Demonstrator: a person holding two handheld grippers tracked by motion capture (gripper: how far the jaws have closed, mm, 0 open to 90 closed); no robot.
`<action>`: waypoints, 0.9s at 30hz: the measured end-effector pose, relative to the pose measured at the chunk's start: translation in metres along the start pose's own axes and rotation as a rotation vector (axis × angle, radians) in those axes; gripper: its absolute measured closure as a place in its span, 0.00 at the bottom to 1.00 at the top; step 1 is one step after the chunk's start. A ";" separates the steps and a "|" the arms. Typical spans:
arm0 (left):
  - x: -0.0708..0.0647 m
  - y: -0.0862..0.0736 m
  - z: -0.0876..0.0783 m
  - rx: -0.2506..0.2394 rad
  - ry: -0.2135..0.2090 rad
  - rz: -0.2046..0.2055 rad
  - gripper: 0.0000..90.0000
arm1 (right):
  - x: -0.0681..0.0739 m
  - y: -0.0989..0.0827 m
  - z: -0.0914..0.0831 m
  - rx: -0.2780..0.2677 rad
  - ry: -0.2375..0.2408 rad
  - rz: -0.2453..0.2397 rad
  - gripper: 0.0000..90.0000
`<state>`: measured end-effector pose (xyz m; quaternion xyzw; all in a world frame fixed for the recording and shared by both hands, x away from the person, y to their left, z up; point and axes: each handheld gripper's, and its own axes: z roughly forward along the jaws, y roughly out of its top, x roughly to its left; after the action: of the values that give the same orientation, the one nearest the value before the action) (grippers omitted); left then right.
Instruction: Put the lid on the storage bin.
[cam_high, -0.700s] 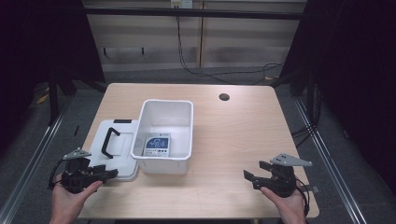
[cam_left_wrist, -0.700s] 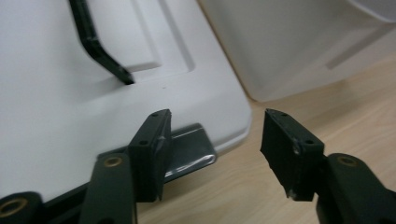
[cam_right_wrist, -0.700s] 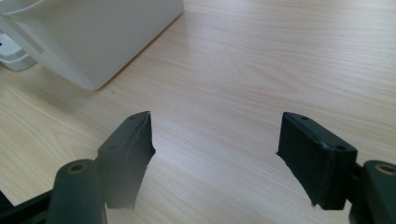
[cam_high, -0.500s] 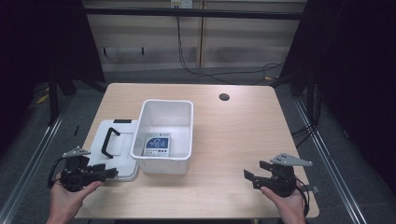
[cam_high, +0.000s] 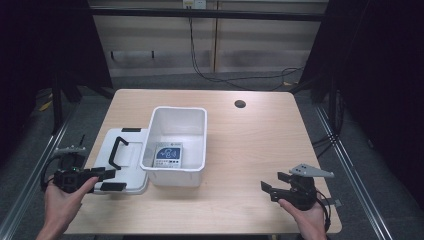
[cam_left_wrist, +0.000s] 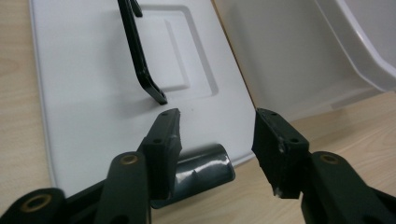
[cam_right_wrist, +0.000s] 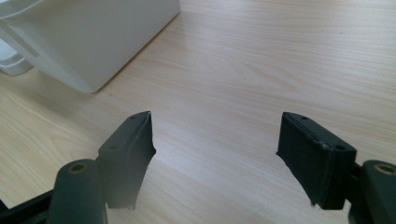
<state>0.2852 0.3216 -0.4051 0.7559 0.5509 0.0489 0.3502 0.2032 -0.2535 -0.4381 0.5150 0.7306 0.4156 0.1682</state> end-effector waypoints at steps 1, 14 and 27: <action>0.001 0.007 0.001 0.026 0.025 -0.001 0.58 | 0.001 0.000 0.000 0.004 -0.001 -0.006 0.29; -0.005 0.047 0.004 0.144 0.099 0.058 0.64 | 0.001 -0.001 -0.001 0.004 0.008 -0.016 0.29; 0.000 0.080 0.015 0.249 0.116 0.000 0.52 | 0.002 -0.001 0.000 0.011 0.013 -0.017 0.29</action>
<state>0.3556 0.3026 -0.3699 0.7895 0.5720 0.0240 0.2212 0.2024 -0.2520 -0.4385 0.5070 0.7382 0.4135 0.1643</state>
